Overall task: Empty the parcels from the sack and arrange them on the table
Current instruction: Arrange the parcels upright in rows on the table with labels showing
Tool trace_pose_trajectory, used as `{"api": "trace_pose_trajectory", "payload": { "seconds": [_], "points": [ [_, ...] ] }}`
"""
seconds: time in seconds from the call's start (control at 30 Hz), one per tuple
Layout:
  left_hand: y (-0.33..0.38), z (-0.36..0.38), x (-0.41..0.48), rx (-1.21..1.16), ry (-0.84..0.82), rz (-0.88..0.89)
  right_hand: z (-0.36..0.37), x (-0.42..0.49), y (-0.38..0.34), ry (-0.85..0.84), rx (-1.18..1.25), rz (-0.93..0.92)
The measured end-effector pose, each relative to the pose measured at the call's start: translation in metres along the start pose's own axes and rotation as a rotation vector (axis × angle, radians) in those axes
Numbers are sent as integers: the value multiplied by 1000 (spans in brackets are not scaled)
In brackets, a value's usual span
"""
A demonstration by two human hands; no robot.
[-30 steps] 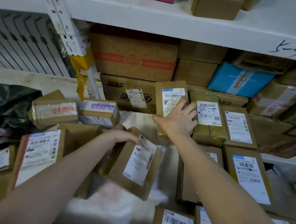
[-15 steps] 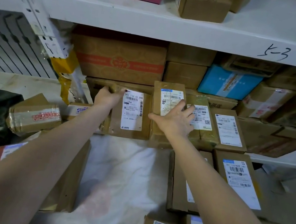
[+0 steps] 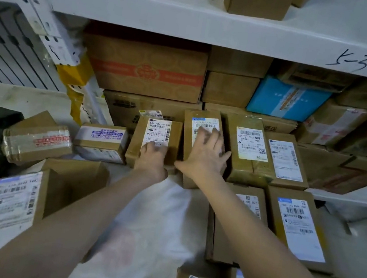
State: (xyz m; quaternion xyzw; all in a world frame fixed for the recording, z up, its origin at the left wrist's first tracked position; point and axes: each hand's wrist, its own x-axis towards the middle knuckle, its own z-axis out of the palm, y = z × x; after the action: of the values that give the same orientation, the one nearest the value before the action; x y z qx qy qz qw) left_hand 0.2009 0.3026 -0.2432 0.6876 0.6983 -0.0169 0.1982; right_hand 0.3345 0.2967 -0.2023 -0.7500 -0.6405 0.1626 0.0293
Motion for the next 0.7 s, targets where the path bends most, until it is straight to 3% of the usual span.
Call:
{"api": "trace_pose_trajectory", "payload": {
  "seconds": [0.1,0.33,0.47,0.7],
  "points": [
    [-4,4,-3,-10,39,47,0,0,2,-119,-176,-61],
    [-3,14,-11,-10,10,117,12,0,11,-22,-227,47],
    [-10,10,-23,-104,82,-11,19,-4,8,-23,-252,95],
    [-6,2,-41,-164,20,-90,23,-11,11,-51,-284,94]
  ]
}}
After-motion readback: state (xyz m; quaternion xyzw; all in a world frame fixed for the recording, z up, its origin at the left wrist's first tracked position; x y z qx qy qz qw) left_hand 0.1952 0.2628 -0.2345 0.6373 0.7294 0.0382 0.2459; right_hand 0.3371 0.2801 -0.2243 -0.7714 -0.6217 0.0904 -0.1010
